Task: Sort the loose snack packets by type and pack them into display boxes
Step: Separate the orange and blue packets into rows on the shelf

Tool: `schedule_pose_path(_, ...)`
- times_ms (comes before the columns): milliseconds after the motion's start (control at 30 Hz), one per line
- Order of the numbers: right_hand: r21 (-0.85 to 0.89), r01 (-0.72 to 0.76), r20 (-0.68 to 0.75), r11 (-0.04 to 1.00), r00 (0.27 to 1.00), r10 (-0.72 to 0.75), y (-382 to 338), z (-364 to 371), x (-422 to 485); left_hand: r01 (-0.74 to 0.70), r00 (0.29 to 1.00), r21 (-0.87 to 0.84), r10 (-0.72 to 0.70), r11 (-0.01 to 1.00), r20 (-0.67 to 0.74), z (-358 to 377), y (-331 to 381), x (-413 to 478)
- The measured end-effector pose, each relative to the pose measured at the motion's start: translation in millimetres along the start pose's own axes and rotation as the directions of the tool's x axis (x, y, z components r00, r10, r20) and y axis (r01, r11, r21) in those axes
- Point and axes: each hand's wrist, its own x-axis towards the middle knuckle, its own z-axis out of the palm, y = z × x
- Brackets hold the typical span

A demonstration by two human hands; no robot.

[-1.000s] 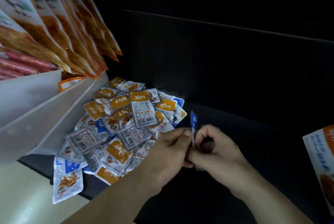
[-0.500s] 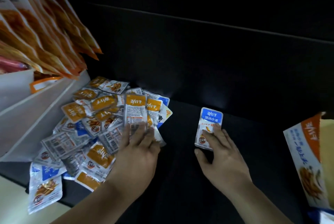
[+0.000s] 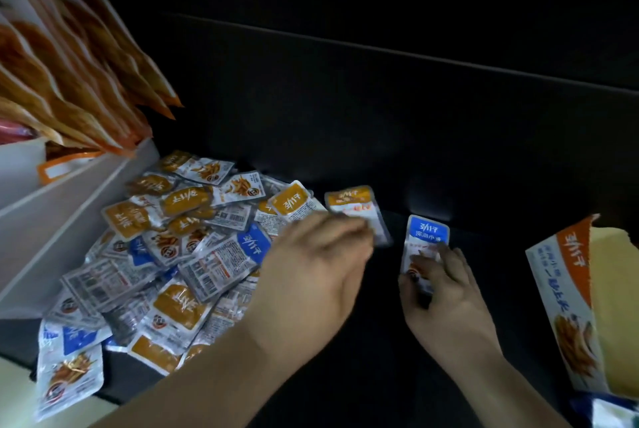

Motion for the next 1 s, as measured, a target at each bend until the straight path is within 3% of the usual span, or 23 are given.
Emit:
schedule_pose_path(67,0.015,0.042,0.009,0.999,0.999,-0.042,1,-2,-2,-0.094,0.980,0.094,0.075,0.991,0.184,28,-4,-26)
schedule_pose_path(133,0.045,0.038,0.072,0.998,0.997,-0.041,0,-4,-4,-0.143,0.915,0.177,0.062,0.974,0.398,51,-11,-52)
schedule_pose_path(233,0.041,0.052,0.090,0.998,0.994,-0.056,3,-6,-3,-0.130,0.850,0.161,0.027,0.978,0.526,64,-16,-66)
schedule_pose_path(400,-0.096,0.077,0.164,0.992,0.985,-0.061,2,-10,5,-0.069,0.854,0.186,-0.038,0.980,0.519,63,-17,-31)
schedule_pose_path(500,-0.061,0.218,0.107,0.974,0.972,-0.211,-10,-8,-1,0.006,0.867,0.302,-0.156,0.953,0.473,58,-26,-18)
schedule_pose_path(600,-0.078,0.346,0.146,0.935,0.932,-0.332,-28,3,-7,0.132,0.851,0.381,-0.302,0.915,0.430,49,-46,-26)
schedule_pose_path(700,-0.101,0.330,0.270,0.939,0.917,-0.294,-42,13,-4,0.112,0.870,0.362,-0.268,0.925,0.414,37,-58,-43)
schedule_pose_path(800,-0.088,0.313,0.296,0.946,0.915,-0.275,-52,18,1,0.094,0.894,0.363,-0.239,0.927,0.378,26,-61,-55)
schedule_pose_path(1000,-0.125,0.288,0.399,0.949,0.891,-0.218,-71,15,11,0.115,0.868,0.376,-0.277,0.920,0.412,18,-71,-48)
